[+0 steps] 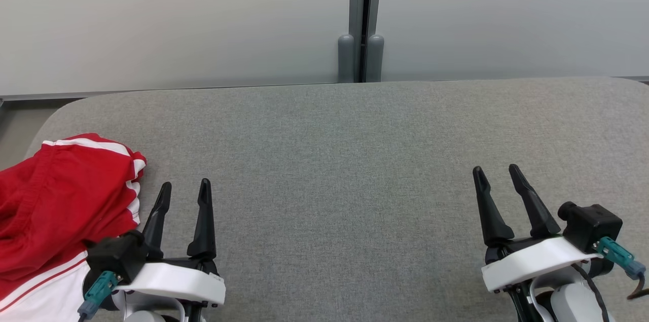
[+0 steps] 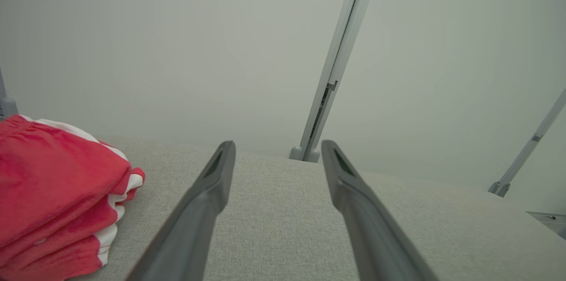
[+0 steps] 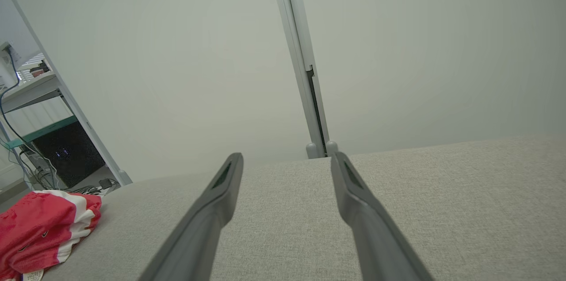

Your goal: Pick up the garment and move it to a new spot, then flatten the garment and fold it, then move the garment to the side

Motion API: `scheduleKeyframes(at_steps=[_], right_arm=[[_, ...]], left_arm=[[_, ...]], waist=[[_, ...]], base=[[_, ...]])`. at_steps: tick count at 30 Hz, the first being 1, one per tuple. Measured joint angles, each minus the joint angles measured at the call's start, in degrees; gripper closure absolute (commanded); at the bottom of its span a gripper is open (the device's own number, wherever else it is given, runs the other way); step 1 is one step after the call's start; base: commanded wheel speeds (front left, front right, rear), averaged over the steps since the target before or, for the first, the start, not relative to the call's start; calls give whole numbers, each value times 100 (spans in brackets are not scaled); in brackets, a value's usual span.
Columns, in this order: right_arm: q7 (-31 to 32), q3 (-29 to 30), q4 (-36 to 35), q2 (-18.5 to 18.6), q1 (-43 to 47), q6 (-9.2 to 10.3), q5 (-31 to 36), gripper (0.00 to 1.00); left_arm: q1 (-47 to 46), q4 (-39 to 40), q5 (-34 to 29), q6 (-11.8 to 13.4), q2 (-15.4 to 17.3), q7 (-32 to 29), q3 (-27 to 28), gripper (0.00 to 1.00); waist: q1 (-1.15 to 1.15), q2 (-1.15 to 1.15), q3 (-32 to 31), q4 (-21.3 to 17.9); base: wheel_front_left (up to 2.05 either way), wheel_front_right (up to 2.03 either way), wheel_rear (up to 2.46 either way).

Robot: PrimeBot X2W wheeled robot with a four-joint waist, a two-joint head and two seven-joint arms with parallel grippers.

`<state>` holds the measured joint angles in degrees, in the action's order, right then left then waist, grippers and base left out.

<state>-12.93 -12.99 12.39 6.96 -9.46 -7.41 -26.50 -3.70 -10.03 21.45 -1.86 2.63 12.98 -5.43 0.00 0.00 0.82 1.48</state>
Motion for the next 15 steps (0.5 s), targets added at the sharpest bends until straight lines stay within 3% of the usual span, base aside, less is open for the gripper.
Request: scheduleKeyframes(at_steps=[15], right_arm=[[-174,-170,135,38,-59,0,502,0]], left_arm=[[-2,31,-548,47,7,170,-102,0]], waist=[[0,0,2,30]], base=[[0,0,0]])
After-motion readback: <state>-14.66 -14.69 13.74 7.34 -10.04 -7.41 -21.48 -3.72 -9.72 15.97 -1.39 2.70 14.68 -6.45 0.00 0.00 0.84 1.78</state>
